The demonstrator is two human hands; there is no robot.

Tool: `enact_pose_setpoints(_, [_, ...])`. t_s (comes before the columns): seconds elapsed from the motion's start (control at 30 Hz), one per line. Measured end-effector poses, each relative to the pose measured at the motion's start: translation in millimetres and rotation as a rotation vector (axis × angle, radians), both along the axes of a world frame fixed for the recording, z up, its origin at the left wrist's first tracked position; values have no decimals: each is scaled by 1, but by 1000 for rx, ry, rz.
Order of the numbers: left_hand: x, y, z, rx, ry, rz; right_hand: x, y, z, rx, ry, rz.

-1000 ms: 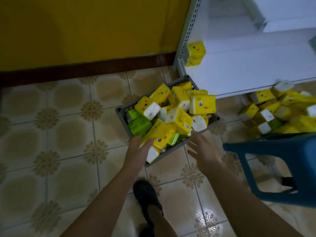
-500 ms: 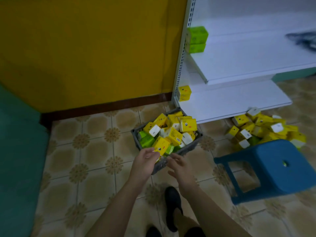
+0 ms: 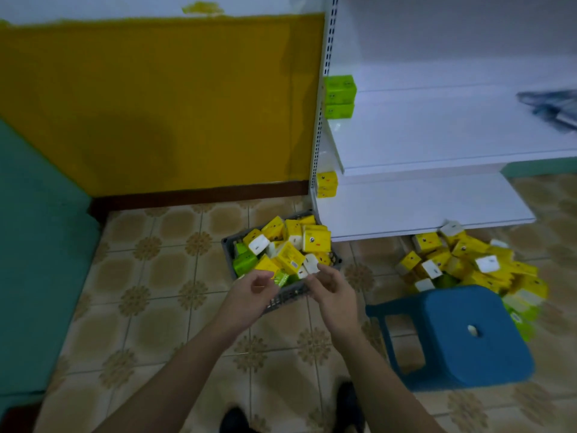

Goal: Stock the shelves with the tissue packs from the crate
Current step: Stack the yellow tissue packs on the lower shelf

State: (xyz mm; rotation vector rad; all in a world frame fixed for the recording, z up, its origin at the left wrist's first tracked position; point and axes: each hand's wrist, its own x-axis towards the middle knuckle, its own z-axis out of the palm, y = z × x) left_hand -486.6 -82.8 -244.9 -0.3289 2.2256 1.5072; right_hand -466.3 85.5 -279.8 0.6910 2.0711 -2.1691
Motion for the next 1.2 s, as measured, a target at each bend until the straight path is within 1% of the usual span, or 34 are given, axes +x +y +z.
enact_pose_setpoints(0.13, [4, 43, -1, -52, -2, 31, 5, 73, -2, 116, -14, 116])
enact_pose_setpoints(0.3, [-5, 85, -4, -46, -2, 133, -27, 126, -10, 127, -71, 114])
enact_pose_setpoints(0.53, [-49, 79, -23, -18, -52, 238, -114, 114, -19, 174, -103, 322])
enact_pose_setpoints(0.67, [-96, 75, -43, -26, -92, 233, -157, 109, -29, 306, -162, 365])
enact_pose_setpoints(0.77, [-133, 85, -52, 5, -124, 213, -182, 118, -32, 398, -229, 356])
enact_pose_setpoints(0.97, [-187, 98, -55, 76, -132, 234, -232, 140, -29, 557, -294, 386])
enact_pose_setpoints(1.1, [-205, 92, -62, 81, -174, 239, -263, 142, -34, 617, -297, 485])
enact_pose_setpoints(1.2, [-214, 86, -70, 97, -189, 333, -290, 140, -39, 626, -300, 598])
